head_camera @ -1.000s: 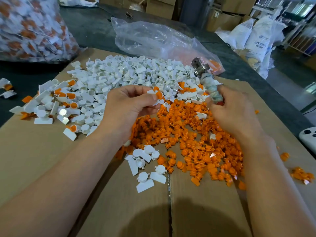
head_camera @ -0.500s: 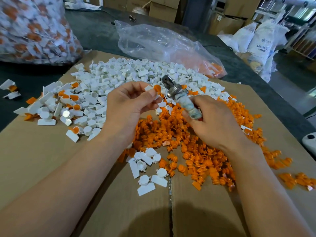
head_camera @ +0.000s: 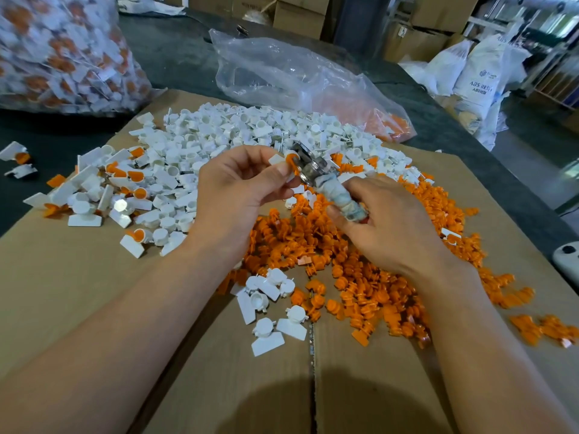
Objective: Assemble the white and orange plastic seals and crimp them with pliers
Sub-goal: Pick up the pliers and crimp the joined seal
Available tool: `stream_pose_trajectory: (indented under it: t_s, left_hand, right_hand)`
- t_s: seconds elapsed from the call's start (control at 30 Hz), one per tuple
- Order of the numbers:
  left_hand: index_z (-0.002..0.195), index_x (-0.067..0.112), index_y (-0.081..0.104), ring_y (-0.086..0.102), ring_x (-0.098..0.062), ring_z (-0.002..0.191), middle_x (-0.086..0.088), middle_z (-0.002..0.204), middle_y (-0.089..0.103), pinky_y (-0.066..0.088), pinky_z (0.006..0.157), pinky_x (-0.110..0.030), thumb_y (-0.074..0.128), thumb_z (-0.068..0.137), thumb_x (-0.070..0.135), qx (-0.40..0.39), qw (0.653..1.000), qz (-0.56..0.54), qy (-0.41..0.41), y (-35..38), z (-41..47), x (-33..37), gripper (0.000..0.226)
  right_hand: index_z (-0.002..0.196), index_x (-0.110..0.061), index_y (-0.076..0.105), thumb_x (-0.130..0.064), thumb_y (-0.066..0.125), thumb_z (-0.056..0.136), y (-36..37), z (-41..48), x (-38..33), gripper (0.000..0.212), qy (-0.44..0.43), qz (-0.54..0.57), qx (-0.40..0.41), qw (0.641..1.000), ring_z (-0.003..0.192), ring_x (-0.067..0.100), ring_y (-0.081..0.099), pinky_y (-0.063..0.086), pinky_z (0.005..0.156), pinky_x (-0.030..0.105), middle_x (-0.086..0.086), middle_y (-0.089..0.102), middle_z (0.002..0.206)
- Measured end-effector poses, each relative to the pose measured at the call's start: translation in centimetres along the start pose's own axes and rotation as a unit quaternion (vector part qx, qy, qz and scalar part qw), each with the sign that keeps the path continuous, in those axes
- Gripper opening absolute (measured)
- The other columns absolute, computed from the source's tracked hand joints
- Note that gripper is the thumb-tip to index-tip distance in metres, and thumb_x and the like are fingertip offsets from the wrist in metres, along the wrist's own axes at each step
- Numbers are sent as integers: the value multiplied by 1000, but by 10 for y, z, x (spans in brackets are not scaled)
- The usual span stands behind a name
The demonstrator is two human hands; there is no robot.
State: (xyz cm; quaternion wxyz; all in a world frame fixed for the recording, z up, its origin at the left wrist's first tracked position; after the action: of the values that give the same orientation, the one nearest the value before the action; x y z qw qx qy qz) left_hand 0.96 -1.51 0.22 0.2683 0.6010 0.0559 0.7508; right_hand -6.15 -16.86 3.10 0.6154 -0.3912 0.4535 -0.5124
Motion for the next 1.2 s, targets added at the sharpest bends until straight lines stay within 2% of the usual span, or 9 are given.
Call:
stream_pose_trajectory:
  t_s: [0.1,0.23,0.33,0.47,0.67,0.8,0.93,1.2]
  left_hand:
    - [72,10,60,65,-9,56,6,57,64,52,55,-19,59,80,-8,-2,1000,2,2,0,0,0,19]
    - [72,8,60,63,-8,55,7,56,64,52,55,-18,60,79,-8,-1,1000,-4,5,0,0,0,17]
    - [72,7,59,63,-8,55,7,56,63,52,55,-18,60,78,-8,0,1000,-3,8,0,-1,0,16]
    - [71,7,60,63,-11,55,6,56,63,51,54,-18,60,79,-9,11,1000,4,10,-1,-1,0,18]
    - [71,7,60,63,-11,53,6,54,63,52,53,-19,61,78,-9,27,1000,12,8,-2,-1,0,17]
    - [71,7,60,63,-11,53,6,54,63,52,53,-18,60,79,-10,32,999,15,2,-3,-1,0,19]
    - [70,7,59,63,-11,51,6,53,62,52,52,-19,60,79,-10,36,999,17,-2,-2,-1,0,19]
    - [70,5,59,62,-11,50,6,52,62,52,52,-19,60,78,-11,41,999,16,-8,-2,-2,0,18]
  right_hand:
    - [79,-30,39,-48,43,84,2,-1,0,18,4,35,-22,999,61,6,37,27,52,24,-15,39,67]
    - [70,-33,34,-46,47,84,3,-2,0,23,18,81,-38,996,59,5,40,32,52,29,-11,42,64]
    - [67,-33,35,-46,48,83,4,-2,-1,24,24,105,-40,993,56,5,41,32,50,29,-10,42,61]
    - [67,-33,37,-41,52,85,6,-2,-1,25,30,116,-41,992,53,5,41,30,48,21,-10,42,60]
    - [67,-33,37,-36,55,87,8,-1,-4,27,33,111,-44,992,53,5,41,30,47,19,-11,44,61]
    - [77,-27,45,-35,56,87,8,-1,-6,16,32,112,-44,992,55,9,44,36,51,30,-8,46,62]
    - [81,-18,51,-34,55,87,8,0,-7,18,30,114,-43,992,60,21,48,39,54,37,0,51,66]
    - [87,-13,54,-31,56,88,9,0,-7,18,23,105,-42,993,63,25,50,42,56,40,6,56,70]
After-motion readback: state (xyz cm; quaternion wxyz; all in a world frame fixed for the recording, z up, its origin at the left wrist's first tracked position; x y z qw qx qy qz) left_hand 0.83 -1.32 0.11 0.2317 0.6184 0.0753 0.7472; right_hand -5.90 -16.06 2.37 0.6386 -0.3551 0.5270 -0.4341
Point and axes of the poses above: each hand's wrist, its own z-axis towards the middle knuckle, its own y-axis out of the palm, x = y × z, the point moved 1 cm from there along z, towards the middle knuckle
